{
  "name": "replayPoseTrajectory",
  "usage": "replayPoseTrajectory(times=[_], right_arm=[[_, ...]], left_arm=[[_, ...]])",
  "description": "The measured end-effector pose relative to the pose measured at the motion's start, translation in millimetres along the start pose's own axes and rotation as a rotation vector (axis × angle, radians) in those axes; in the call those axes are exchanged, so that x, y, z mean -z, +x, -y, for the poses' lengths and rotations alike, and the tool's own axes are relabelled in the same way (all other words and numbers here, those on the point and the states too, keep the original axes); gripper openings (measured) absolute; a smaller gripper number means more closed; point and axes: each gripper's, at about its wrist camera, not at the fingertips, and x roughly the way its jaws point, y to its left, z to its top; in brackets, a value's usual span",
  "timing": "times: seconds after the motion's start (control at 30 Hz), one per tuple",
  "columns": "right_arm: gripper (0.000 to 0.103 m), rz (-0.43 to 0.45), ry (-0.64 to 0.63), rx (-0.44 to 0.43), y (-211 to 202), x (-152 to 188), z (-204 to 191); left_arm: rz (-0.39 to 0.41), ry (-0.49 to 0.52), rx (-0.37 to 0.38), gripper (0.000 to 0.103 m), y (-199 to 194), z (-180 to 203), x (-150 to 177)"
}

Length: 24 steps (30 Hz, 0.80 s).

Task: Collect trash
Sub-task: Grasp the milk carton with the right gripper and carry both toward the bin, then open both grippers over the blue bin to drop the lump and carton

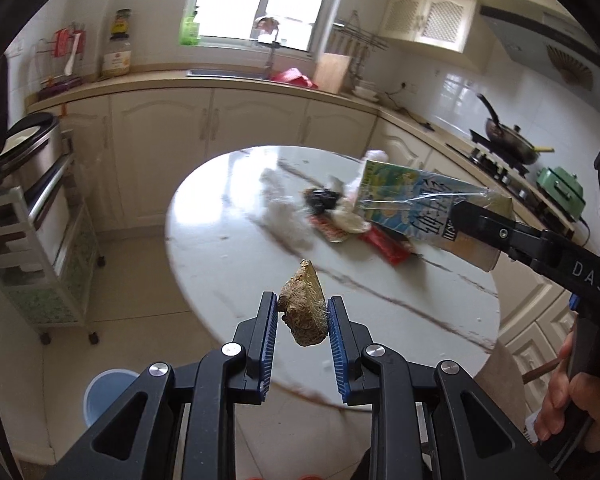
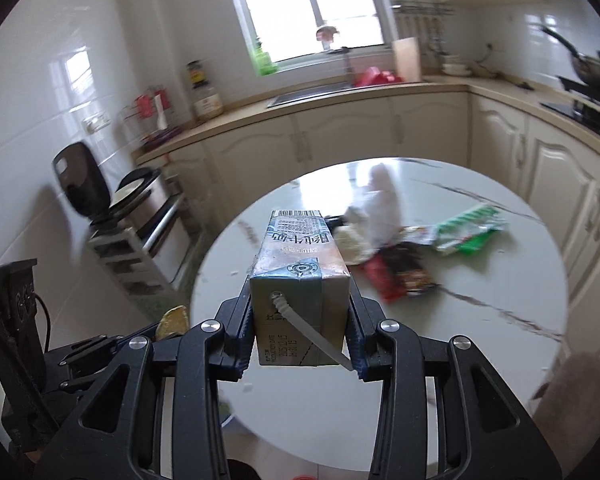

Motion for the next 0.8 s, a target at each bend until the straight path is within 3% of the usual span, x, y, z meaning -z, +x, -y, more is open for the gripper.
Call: replayPoseTrajectory(times=[0.27, 0.43, 0.63, 0.8], right_arm=[[0.036, -0.109, -0.166, -0.189, 64.7, 20.0, -122.2], [0.036, -0.209, -0.264, -0.255, 119.2, 44.1, -190.8], [0.036, -0.32, -0.308, -0.277, 183.4, 78.1, -230.9], [0.036, -0.403, -0.3, -0.273, 231.8, 102.1, -239.2]], left_arm=[[0.002, -0.144, -0.134, 0.021, -46.6, -109.4, 39.2], [-0.057, -0.251, -0.22, 0.021, -54.0, -180.1, 72.6], [-0.148, -0.338, -0.262, 0.021, -31.9, -235.1, 100.4], [-0.218, -0.373, -0.29, 0.024, -1.5, -254.6, 104.9]])
